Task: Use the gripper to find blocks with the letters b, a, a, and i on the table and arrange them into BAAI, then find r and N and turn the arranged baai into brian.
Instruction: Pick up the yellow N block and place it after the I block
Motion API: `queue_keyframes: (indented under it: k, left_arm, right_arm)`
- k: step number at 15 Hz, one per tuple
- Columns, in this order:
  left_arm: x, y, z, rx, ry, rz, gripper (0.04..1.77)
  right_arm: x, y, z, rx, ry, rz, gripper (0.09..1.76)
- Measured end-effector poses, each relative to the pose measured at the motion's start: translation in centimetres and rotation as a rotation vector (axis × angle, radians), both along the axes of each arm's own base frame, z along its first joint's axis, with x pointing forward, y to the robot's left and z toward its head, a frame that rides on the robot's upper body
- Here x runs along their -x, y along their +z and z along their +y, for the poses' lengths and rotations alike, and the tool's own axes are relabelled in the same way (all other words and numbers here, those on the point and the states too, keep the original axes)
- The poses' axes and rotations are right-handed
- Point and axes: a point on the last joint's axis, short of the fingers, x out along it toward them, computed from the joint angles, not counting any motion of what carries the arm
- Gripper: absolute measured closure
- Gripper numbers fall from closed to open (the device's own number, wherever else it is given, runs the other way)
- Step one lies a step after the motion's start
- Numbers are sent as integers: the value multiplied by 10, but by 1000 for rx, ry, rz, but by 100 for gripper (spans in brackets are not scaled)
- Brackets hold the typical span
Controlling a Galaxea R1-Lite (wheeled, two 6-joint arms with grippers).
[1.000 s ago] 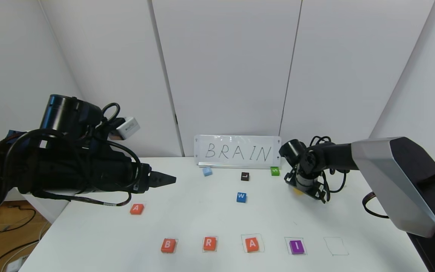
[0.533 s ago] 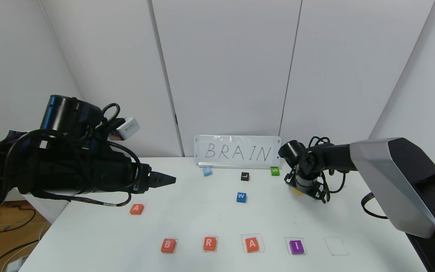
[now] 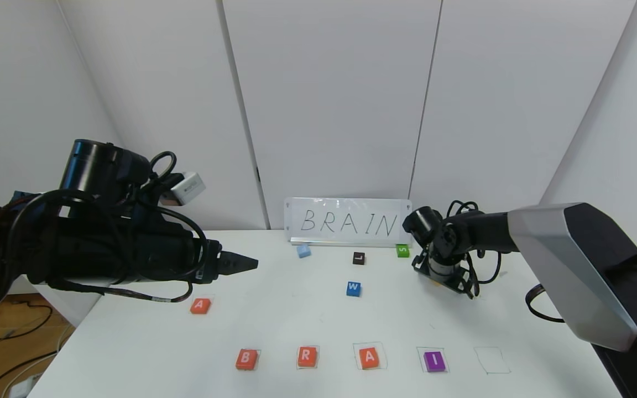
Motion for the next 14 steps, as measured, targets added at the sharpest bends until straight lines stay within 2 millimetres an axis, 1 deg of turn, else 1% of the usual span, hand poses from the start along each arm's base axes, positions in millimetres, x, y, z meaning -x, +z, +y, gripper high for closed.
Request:
queue_keyframes:
  k: [5, 9, 12, 14]
  left_arm:
    - [-1, -1, 0, -1, 0, 5, 9]
    - [-1, -2, -1, -1, -2, 6, 9]
    - [-2, -3, -1, -2, -2, 9, 9]
    - [-2, -3, -1, -3, -2, 12, 9]
  right_arm:
    - [-2, -1, -5, 3, -12, 2, 14]
    - [-3, 0, -5, -4, -11, -10, 14]
    - [-2, 6, -3, -23, -7, -21, 14]
    - [0, 15, 0, -52, 3, -31, 14]
